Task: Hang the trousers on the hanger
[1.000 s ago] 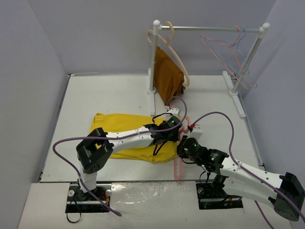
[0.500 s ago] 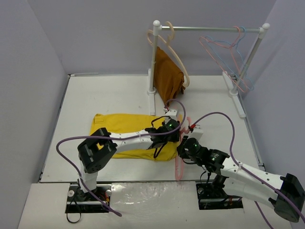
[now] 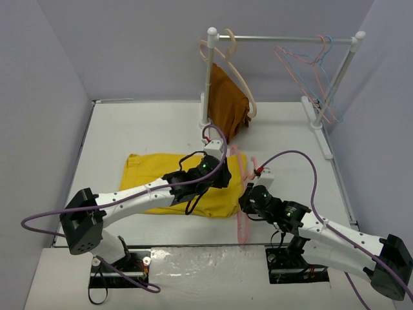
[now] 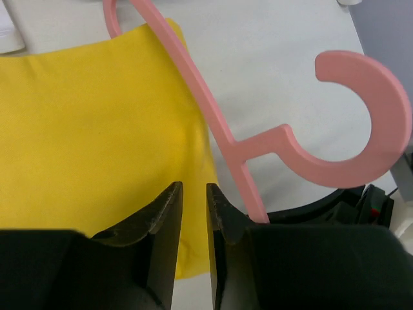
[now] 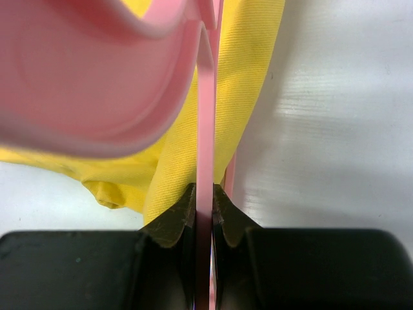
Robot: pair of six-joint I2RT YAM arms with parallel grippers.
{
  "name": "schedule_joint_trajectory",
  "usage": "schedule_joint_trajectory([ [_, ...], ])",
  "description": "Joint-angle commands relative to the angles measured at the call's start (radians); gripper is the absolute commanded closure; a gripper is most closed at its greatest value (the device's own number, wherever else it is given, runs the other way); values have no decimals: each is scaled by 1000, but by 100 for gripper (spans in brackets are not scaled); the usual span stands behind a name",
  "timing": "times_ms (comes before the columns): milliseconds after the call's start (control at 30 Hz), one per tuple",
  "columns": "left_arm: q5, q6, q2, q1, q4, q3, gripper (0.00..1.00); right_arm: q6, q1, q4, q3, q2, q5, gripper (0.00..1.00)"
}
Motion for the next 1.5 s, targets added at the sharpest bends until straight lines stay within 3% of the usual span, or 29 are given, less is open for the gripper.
schedule_joint_trajectory([
  [0, 94, 20, -2, 4, -19, -32, 88, -22, -6, 73, 69, 5, 1, 100],
  [400, 274, -57, 202, -18, 305, -45, 88, -22, -9, 29, 90, 4, -16, 100],
  [800, 234, -113, 276, -58, 554, -42, 89, -2, -11, 27, 98, -4, -30, 100],
  [967, 166, -99, 216, -58, 548, -93, 88, -8, -11, 27, 95, 9, -26, 100],
  [1133, 67, -13, 72, -53, 384, -159, 73, -17, -11, 30, 85, 16, -21, 100],
  [1333, 3, 229, -111, -33, 293, -230, 34, -67, -11, 30, 101, 30, -36, 100],
  [1467, 76, 402, -177, 10, 337, -238, 29, -130, -9, 29, 118, 49, -74, 100],
])
